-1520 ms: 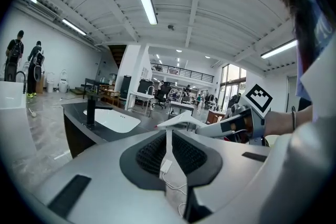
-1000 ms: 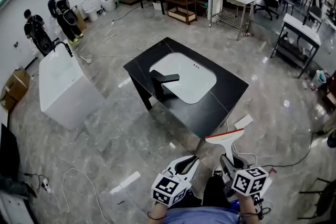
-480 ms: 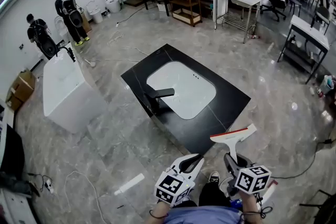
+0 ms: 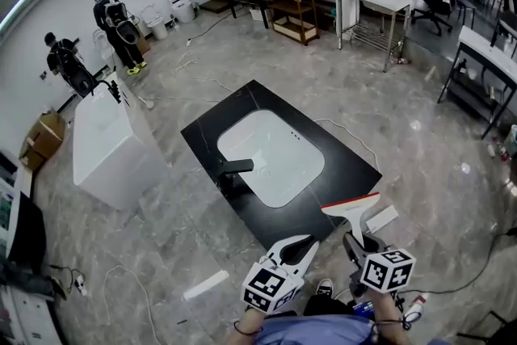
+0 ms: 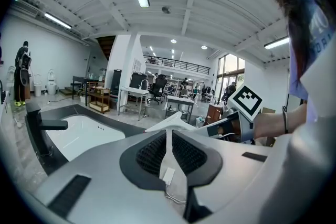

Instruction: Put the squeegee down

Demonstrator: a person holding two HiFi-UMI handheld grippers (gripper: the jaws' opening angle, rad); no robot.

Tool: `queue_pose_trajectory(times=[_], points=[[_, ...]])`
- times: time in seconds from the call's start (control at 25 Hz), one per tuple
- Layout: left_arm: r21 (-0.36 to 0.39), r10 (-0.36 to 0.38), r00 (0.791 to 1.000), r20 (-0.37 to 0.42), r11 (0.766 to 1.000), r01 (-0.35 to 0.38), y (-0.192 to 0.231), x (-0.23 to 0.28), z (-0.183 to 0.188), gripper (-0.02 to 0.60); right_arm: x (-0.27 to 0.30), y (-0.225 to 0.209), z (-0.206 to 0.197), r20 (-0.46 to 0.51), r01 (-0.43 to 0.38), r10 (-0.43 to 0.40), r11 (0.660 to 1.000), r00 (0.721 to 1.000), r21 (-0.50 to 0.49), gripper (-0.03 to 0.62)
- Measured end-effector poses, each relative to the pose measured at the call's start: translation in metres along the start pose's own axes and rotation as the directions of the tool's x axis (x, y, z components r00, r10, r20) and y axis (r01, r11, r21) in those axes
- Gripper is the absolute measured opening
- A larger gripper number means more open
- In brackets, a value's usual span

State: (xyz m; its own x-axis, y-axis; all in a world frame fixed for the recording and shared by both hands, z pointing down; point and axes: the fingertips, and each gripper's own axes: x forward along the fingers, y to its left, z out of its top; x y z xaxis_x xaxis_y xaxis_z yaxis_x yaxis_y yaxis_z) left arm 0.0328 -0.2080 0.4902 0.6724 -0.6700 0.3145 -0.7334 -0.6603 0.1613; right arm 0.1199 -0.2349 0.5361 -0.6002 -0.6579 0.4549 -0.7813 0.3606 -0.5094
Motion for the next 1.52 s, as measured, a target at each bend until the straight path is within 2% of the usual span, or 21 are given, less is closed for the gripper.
queue_pose_trajectory(times=[0.28, 0.48, 0.76, 1.12, 1.52], points=[[0.012, 0.027, 1.000, -0.011, 1.000, -0.027, -0.003, 0.040, 0.012, 0.031, 0.016, -0.041, 0.026, 0.001, -0.032, 0.032, 0.999, 0.999, 0.018, 0.067], [0.019, 0.046, 0.998, -0.036, 0.999, -0.046, 0.000, 0.051, 0.012, 0.031, 0.031, -0.060, 0.036, -0.011, -0.041, 0.041, 0.998, 0.999, 0.046, 0.066], [0.012, 0.071, 0.997, -0.032, 0.997, -0.071, 0.021, 0.054, 0.016, 0.031, 0.065, -0.081, 0.046, -0.021, -0.032, 0.034, 0.995, 0.999, 0.093, 0.063], [0.025, -0.015, 0.999, -0.047, 1.000, 0.016, 0.052, 0.080, 0.025, 0.031, 0.115, -0.096, 0.051, -0.039, -0.004, 0.012, 0.980, 0.999, 0.198, 0.058], [-0.005, -0.083, 0.993, -0.083, 0.997, 0.083, 0.104, 0.092, 0.022, 0.031, 0.177, -0.114, 0.034, -0.115, 0.104, -0.073, 0.951, 0.991, 0.290, 0.055]])
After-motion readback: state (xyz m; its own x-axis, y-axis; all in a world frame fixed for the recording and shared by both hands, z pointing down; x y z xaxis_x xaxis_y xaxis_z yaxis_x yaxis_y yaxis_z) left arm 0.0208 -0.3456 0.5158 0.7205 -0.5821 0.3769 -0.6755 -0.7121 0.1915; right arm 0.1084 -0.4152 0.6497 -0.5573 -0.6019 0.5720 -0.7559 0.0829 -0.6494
